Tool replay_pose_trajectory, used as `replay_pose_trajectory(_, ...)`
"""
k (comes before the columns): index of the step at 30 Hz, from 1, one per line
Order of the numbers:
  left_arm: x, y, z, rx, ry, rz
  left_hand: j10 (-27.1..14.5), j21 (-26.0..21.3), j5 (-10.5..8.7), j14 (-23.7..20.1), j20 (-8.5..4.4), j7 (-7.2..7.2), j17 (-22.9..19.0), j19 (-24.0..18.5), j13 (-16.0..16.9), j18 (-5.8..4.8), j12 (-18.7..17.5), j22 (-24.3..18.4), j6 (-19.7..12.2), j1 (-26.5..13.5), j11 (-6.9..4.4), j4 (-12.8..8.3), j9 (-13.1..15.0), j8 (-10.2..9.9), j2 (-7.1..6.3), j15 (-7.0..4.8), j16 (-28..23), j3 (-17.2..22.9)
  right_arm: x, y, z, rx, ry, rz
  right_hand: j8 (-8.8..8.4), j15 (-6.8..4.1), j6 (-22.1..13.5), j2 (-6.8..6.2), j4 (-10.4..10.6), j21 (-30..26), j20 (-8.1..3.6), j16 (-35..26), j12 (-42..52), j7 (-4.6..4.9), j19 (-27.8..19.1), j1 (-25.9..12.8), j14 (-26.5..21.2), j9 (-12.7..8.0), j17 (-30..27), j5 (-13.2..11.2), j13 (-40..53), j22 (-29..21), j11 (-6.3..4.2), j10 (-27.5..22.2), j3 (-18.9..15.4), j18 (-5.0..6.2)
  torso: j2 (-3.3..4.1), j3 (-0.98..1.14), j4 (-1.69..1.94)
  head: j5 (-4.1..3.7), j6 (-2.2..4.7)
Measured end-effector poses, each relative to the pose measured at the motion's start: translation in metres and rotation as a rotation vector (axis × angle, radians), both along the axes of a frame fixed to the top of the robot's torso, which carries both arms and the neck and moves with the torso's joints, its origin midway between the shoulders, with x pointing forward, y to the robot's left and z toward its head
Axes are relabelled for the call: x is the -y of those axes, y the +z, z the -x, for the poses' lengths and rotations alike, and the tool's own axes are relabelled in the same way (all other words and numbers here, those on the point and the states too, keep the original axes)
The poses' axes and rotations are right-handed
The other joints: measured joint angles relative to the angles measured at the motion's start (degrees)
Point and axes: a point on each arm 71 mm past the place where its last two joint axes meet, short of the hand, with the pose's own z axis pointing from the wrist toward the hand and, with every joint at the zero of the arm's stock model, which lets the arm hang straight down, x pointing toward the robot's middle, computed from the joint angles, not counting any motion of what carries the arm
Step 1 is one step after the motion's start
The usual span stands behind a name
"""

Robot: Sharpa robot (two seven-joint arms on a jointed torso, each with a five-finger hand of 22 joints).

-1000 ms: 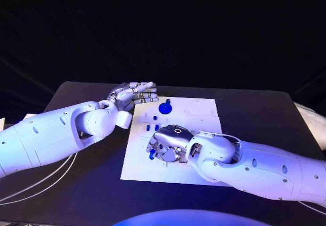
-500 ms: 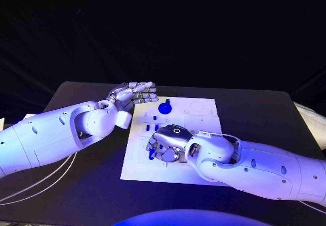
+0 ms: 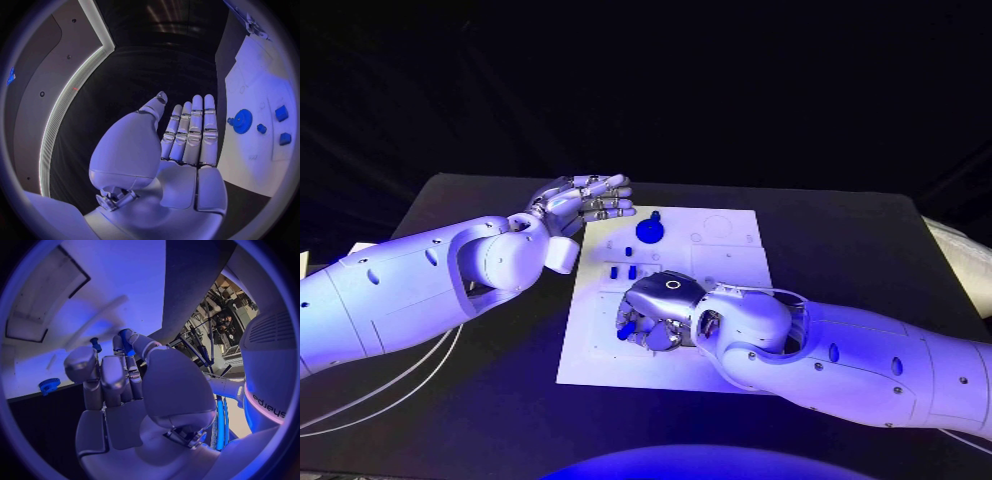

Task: Assemble the parts on the task board

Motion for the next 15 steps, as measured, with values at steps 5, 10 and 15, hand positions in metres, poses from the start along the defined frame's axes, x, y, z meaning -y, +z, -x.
replay_pose_trajectory(5,0.0001,-0.0001,-0.0001,0.0,0.0,0.0,0.0,0.0,0.0,0.0,0.0,0.0,0.0,0.0,0.0,0.0,0.0,0.0,0.0,0.0,0.0,0.0,0.0,0.0,0.0,0.0,0.0,0.0,0.0004,0.0001,0.0003,0.009,-0.007,-0.004,0.0,-0.16,0.4,0.08,0.0,0.2,-0.2,0.2,0.2,-0.43,0.2,0.2,-0.2,0.0,0.3,0.1,0.2,0.4,-0.29,0.3,0.0,0.0,0.0,0.01,-0.03,-0.03,-0.02)
replay_pose_trajectory(10,0.0005,-0.0001,-0.0001,-0.001,-0.002,0.0,0.0,0.0,0.0,0.0,0.0,0.0,0.0,0.0,0.0,0.0,0.0,0.0,0.0,0.0,0.0,0.0,0.0,0.0,0.0,0.0,0.0,0.0,0.0005,0.0006,0.0005,0.018,-0.014,-0.012,0.28,-0.16,0.6,0.26,-0.2,0.4,-0.2,0.3,0.4,-0.57,0.2,0.5,-0.2,0.0,0.4,0.1,0.2,0.6,-0.5,0.5,-0.2,0.0,0.0,0.01,-0.01,-0.04,0.04)
replay_pose_trajectory(15,0.0006,-0.0001,-0.0001,-0.001,-0.002,0.0,0.0,0.0,0.0,0.0,0.0,0.0,0.0,0.0,0.0,0.0,0.0,0.0,0.0,0.0,0.0,0.0,0.0,0.0,0.0,0.0,0.0,0.0,0.0004,0.0009,0.0008,0.023,-0.017,-0.017,0.66,-0.37,0.6,0.41,-0.2,0.4,-0.2,0.3,0.4,-0.58,0.2,0.6,0.0,0.0,0.3,0.0,0.4,0.5,-0.5,0.5,-0.3,0.0,0.0,0.0,0.01,-0.04,0.05)
